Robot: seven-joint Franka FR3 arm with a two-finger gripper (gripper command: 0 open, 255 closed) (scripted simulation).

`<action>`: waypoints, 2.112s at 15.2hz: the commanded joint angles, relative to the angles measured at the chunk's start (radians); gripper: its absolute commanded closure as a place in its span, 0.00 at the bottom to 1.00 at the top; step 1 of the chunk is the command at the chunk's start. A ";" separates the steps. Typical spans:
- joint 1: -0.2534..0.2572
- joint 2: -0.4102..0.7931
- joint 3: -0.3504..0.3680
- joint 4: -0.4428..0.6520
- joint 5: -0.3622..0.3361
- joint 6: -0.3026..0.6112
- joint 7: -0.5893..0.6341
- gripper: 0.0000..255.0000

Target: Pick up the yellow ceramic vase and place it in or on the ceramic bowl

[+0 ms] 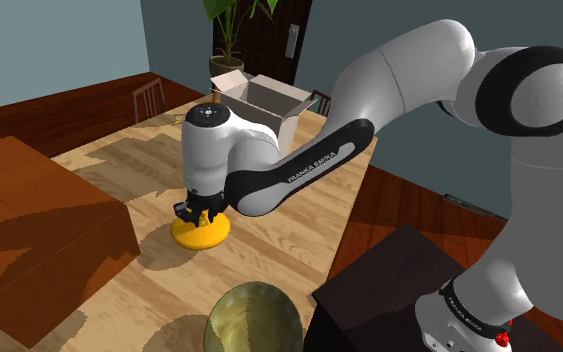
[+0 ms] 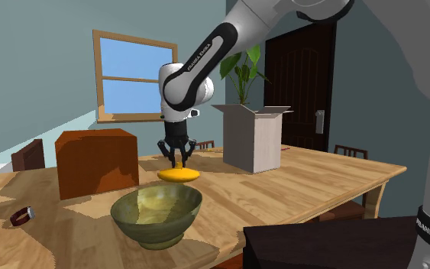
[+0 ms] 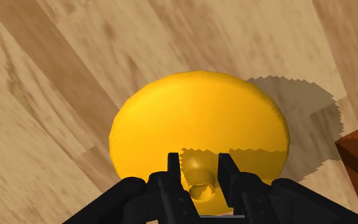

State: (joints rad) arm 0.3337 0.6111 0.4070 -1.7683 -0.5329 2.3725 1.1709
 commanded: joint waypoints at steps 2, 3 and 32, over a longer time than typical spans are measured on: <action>-0.008 -0.025 0.012 0.002 0.017 -0.025 -0.014 1.00; -0.011 -0.033 0.016 0.003 0.022 -0.034 -0.019 1.00; -0.051 -0.318 0.123 -0.056 0.187 -0.235 -0.077 1.00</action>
State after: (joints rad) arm 0.2821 0.3164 0.5225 -1.7945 -0.3545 2.1304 1.0840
